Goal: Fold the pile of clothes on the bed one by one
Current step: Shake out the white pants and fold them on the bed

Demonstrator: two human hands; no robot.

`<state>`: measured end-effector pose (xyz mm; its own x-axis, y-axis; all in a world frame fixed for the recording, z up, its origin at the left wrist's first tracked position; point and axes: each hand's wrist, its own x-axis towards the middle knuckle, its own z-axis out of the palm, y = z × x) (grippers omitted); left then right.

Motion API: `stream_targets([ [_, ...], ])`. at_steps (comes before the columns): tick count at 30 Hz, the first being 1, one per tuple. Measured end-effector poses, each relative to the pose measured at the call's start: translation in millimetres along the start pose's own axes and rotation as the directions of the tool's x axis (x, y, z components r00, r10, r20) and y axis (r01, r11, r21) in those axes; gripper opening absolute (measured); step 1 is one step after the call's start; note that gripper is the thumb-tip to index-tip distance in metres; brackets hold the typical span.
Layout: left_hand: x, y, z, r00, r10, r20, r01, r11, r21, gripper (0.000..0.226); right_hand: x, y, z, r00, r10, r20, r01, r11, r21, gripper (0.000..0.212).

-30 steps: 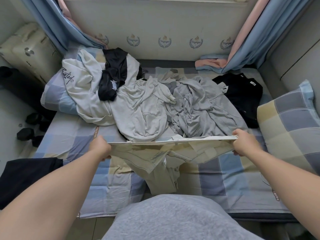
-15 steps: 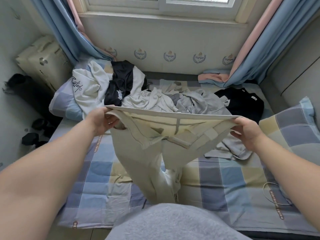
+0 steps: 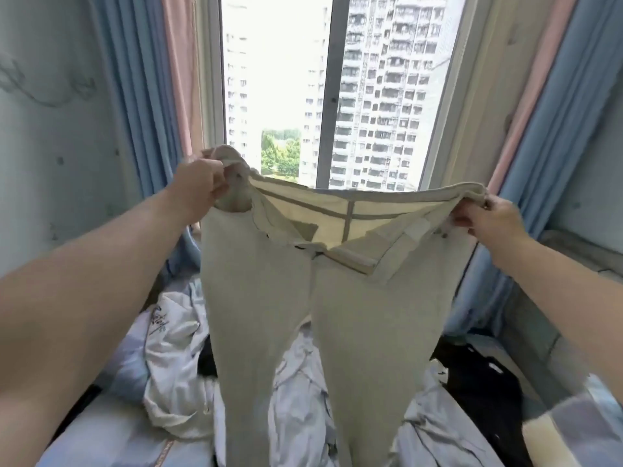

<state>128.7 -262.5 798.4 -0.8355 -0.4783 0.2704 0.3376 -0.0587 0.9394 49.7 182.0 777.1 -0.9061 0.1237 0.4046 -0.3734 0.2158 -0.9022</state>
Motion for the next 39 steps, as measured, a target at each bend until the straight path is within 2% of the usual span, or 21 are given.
stream_targets([
  [1,5.4,16.8,2.8,0.996,0.091,0.004,-0.090,0.981,0.173,0.045,10.4,-19.8,-1.1,0.999,-0.039,-0.018,0.039,0.999,-0.022,0.014],
  [3,13.6,47.4,6.0,0.956,0.294,-0.021,-0.246,0.834,0.494,0.043,28.6,-56.7,-3.4,0.991,-0.120,-0.059,0.115,0.990,-0.085,0.009],
  [4,17.1,61.0,5.8,0.921,0.385,-0.055,-0.282,0.758,0.588,0.037,35.0,-73.9,-3.8,0.985,-0.155,-0.078,0.146,0.984,-0.105,0.010],
  [6,23.1,86.2,3.1,0.849,0.518,-0.107,-0.323,0.667,0.671,0.024,44.7,-106.4,-4.1,0.972,-0.211,-0.103,0.195,0.969,-0.149,0.013],
  [8,29.1,109.4,0.1,0.801,0.592,-0.094,-0.347,0.586,0.733,0.024,52.5,-134.8,-4.7,0.962,-0.251,-0.107,0.226,0.953,-0.199,0.016],
  [10,31.9,132.6,-1.1,0.800,0.596,-0.072,-0.315,0.520,0.794,0.033,61.3,-157.4,-7.4,0.958,-0.262,-0.116,0.228,0.942,-0.245,0.019],
  [11,32.4,143.9,-0.6,0.816,0.574,-0.071,-0.294,0.518,0.803,0.034,64.8,-167.2,-8.5,0.957,-0.264,-0.122,0.223,0.935,-0.276,0.024],
  [12,34.6,153.7,-0.7,0.837,0.540,-0.085,-0.278,0.556,0.783,0.031,68.0,-176.3,-8.9,0.957,-0.264,-0.120,0.219,0.929,-0.298,0.030],
  [13,36.5,162.5,0.6,0.871,0.478,-0.115,-0.256,0.642,0.723,0.028,70.8,-184.5,-8.3,0.960,-0.258,-0.108,0.214,0.927,-0.308,0.036],
  [15,36.7,173.4,3.7,0.941,0.271,-0.205,-0.130,0.844,0.521,0.025,74.4,-198.7,-5.3,0.969,-0.235,-0.076,0.201,0.930,-0.309,0.044],
  [16,36.7,174.0,4.2,0.959,0.158,-0.237,-0.044,0.904,0.426,0.019,75.1,-203.7,-3.5,0.976,-0.210,-0.062,0.182,0.936,-0.302,0.047],
  [17,35.7,171.3,4.1,0.965,0.064,-0.256,0.039,0.925,0.377,0.013,74.8,-207.2,-1.3,0.984,-0.167,-0.055,0.145,0.949,-0.280,0.048],
  [20,42.4,154.5,-4.4,0.960,-0.100,-0.261,0.209,0.876,0.435,0.014,68.5,-207.9,9.9,0.999,0.023,-0.048,-0.037,0.948,-0.317,0.045],
  [22,48.6,141.8,-13.6,0.958,-0.216,-0.190,0.278,0.869,0.410,0.026,64.1,-202.4,21.5,0.994,0.089,-0.067,-0.108,0.917,-0.384,0.040],
  [24,52.1,133.4,-17.7,0.942,-0.290,-0.168,0.333,0.872,0.358,0.036,63.2,-196.6,34.7,0.983,0.180,-0.036,-0.182,0.936,-0.301,0.025],
  [27,55.9,124.8,-15.8,0.915,-0.351,-0.198,0.394,0.883,0.254,0.047,60.3,-191.2,55.5,0.969,0.246,0.023,-0.235,0.946,-0.224,0.010],
  [31,48.2,127.1,3.8,0.918,-0.395,-0.045,0.397,0.914,0.088,0.024,49.5,-201.3,88.4,0.947,0.260,0.188,-0.243,0.964,-0.108,0.011],
  [36,20.1,136.7,34.2,0.971,-0.180,0.155,0.177,0.984,0.033,0.033,22.5,-228.1,131.7,0.896,0.174,0.407,-0.224,0.972,0.076,0.022],
  [39,-8.1,138.7,48.0,0.955,-0.082,0.286,0.110,0.991,-0.083,0.037,6.6,-249.7,155.2,0.863,0.120,0.490,-0.245,0.949,0.198,0.022],
])
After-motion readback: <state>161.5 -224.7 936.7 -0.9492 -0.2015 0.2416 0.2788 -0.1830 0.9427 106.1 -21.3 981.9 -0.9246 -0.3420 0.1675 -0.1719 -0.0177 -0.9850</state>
